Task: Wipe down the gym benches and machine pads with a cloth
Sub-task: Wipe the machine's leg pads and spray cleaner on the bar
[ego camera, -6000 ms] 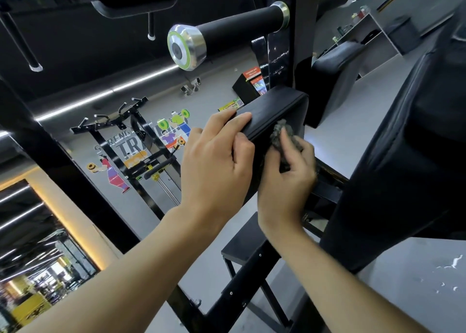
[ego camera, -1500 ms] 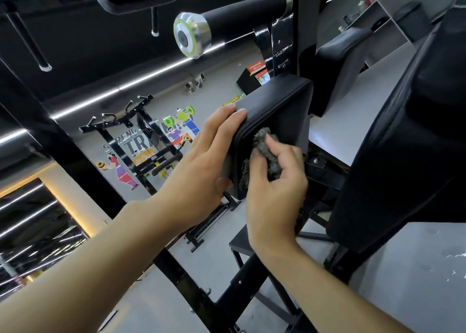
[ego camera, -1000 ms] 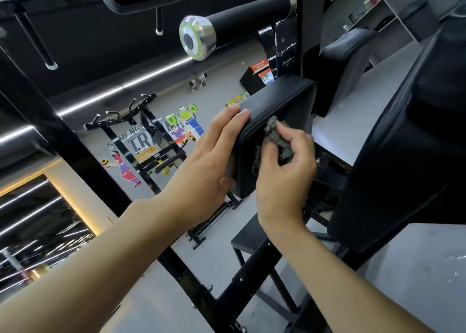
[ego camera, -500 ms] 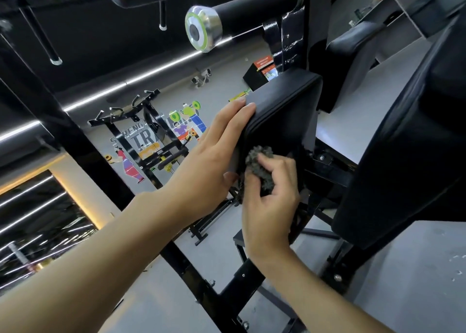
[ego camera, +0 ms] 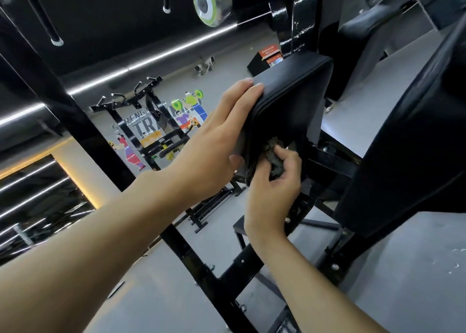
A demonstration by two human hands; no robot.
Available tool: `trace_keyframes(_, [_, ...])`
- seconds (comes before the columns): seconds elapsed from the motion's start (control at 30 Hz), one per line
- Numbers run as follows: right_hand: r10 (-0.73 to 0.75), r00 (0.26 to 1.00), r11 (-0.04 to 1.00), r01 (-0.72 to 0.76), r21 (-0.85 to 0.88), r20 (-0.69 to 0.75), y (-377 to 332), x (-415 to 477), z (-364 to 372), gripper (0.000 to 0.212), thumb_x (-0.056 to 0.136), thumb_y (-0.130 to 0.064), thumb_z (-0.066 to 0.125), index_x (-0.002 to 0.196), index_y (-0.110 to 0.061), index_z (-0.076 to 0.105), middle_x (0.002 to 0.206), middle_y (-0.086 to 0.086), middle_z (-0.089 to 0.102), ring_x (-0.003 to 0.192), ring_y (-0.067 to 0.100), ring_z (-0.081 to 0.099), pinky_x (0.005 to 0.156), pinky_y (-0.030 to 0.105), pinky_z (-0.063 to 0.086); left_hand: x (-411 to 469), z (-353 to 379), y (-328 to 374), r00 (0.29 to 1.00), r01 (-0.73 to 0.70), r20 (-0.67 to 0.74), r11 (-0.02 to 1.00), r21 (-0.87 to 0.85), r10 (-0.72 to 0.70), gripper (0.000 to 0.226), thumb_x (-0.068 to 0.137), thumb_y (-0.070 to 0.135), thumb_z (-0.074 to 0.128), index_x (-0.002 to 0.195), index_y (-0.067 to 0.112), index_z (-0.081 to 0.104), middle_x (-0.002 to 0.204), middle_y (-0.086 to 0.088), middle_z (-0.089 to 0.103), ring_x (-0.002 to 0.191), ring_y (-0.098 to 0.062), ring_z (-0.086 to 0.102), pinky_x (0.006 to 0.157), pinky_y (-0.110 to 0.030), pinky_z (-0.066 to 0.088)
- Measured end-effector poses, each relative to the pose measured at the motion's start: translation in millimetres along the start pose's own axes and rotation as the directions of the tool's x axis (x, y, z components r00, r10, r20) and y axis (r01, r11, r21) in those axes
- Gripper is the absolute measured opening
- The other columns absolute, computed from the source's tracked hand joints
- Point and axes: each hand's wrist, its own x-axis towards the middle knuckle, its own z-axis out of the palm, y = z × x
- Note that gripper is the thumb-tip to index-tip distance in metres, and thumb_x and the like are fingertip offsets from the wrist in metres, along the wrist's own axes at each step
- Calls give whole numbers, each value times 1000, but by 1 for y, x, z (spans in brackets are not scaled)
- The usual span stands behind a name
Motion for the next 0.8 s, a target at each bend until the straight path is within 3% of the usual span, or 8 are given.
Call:
trace_keyframes(0.17, [-33, 994, 997, 40, -61, 105, 4, -22, -6, 33, 91, 7, 57, 93, -26, 58, 101, 8, 61, 96, 8, 62, 84, 14, 50, 0, 1, 0, 1000, -3, -10, 1000, -1, 3, 113, 69, -12, 77, 158, 22, 15, 162, 10, 6, 150, -12, 16, 121, -27, 24])
trace_keyframes(0.3, [136, 990, 991, -136, 9, -26, 9, -7, -3, 16, 93, 4, 56, 102, -7, 63, 107, 8, 65, 98, 8, 63, 84, 13, 50, 0, 0, 1, 1000, -3, 1, 1000, 3, 3, 113, 69, -12, 75, 158, 23, 14, 162, 10, 5, 150, -14, 17, 122, -31, 25])
trace_keyframes(0.53, [143, 990, 987, -142, -72, 12, 20, -20, -6, 20, 93, 0, 59, 99, -18, 63, 108, 7, 65, 99, 11, 65, 86, 21, 53, 0, -1, 2, 1000, 2, 4, 1000, 3, -2, 113, 71, -12, 75, 158, 24, 13, 162, 12, 4, 150, -15, 19, 119, -41, 32])
trace_keyframes(0.7, [151, 988, 985, -152, -78, -23, 24, -3, -7, 24, 92, 2, 59, 93, -22, 63, 103, 2, 67, 96, 8, 65, 86, 20, 53, -1, 0, 2, 1000, -3, -3, 1000, 20, 3, 113, 69, -14, 72, 158, 25, 12, 162, 13, 4, 149, -14, 20, 120, -32, 27])
trace_keyframes(0.8, [148, 988, 985, -152, -87, -50, 27, 8, -7, 22, 91, 5, 58, 97, -16, 63, 104, 1, 68, 97, 7, 64, 88, 19, 53, 0, 0, 3, 1000, 9, -1, 1000, 19, -9, 114, 70, -14, 73, 158, 26, 12, 162, 13, 4, 149, -15, 20, 121, -36, 27])
